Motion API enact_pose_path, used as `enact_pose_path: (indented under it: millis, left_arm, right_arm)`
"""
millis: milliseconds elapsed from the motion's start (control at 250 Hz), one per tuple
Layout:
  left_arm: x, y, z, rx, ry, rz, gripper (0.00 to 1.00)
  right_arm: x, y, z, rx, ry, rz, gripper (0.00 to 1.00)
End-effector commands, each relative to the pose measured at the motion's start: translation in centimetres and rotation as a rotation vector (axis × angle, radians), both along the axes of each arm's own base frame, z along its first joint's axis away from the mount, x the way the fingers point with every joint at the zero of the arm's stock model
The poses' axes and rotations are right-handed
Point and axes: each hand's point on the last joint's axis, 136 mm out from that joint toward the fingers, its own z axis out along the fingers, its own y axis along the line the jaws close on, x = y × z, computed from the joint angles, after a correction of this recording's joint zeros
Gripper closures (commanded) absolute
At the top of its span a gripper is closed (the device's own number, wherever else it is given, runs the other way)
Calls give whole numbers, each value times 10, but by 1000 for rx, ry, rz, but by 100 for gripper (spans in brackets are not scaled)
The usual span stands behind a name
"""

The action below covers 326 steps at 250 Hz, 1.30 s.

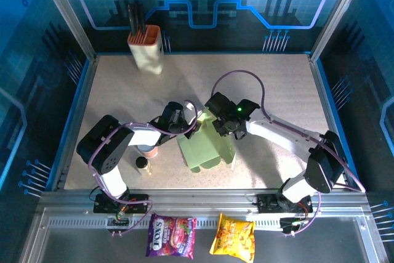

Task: Fold the paper box

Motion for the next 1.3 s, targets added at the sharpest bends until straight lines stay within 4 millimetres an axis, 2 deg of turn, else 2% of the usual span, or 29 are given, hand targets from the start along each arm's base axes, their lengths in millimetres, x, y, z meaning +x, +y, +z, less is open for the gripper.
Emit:
enact_pose_path:
  millis: [0,168,308,455,595,931,1143,1299]
  left_arm:
    - [-6,0,-9,17,-1,-19,94]
    - [-8,-1,-11,17,4,-21,94]
    - [-8,-1,-11,16,6,-21,94]
    - [-9,-3,-11,18,4,-24,94]
    - [-9,-3,-9,18,2,-25,94]
    - [-9,-3,-9,24,-1,-25,94]
    - [-9,-4,-11,24,4,-23,94]
    - [-8,-3,-12,28,3,-21,93]
  right_arm:
    - [0,10,28,116,-18,20,63]
    - [18,19,46,223,-35,23,64]
    - [44,20,52,231,-45,11,71]
    - [68,28,45,260,0,11,75]
    - [80,36,30,242,37,26,78]
    - [76,49,-5,274,124,40,86]
    - [73,57,-12,320,147,41,87]
    - [75,58,-7,358,144,34,85]
